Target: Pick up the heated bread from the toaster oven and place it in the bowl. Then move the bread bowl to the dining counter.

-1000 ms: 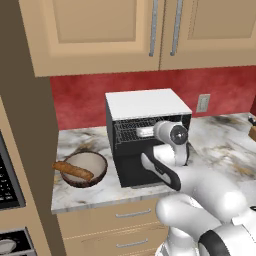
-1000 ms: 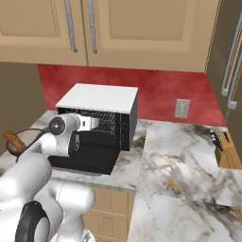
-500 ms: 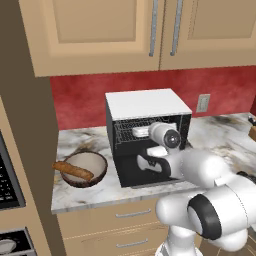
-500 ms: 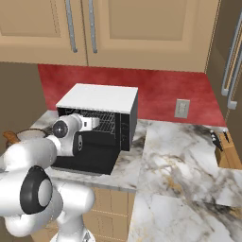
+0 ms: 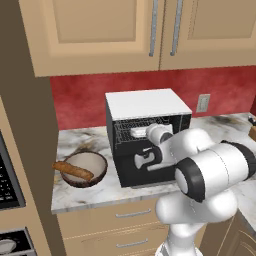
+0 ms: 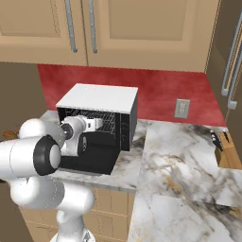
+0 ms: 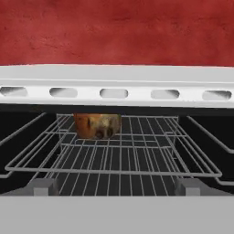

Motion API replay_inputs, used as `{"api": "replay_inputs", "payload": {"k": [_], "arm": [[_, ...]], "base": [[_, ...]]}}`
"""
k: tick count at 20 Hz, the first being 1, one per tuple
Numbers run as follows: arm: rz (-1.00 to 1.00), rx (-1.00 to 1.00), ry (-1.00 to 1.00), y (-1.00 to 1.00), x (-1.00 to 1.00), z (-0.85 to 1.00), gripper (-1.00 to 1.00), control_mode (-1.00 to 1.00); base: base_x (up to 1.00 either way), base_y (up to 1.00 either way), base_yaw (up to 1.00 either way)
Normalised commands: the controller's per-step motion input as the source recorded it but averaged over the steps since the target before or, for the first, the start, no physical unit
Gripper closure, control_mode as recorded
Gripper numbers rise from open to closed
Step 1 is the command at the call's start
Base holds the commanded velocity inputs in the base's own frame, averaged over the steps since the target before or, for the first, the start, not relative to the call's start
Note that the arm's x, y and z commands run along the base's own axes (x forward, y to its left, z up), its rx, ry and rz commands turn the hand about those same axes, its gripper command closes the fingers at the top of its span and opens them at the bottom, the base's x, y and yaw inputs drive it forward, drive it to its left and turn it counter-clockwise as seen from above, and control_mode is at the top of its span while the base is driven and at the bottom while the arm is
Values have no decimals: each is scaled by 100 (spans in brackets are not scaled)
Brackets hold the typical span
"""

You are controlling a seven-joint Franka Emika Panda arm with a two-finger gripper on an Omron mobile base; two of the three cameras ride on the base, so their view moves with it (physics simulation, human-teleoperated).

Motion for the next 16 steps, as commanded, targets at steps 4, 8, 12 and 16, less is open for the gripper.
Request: {"api": "replay_inputs", "payload": {"k": [4, 8, 12, 16], "arm": [[0, 0, -2, 0, 29, 8, -100, -100], [0, 0, -1, 0, 21, 4, -100, -100], [0, 0, 0, 0, 25, 0, -100, -100], [0, 0, 0, 0, 32, 0, -100, -100]], "base": [[0, 0, 0], [0, 0, 0], [0, 0, 0], [0, 0, 0]]}}
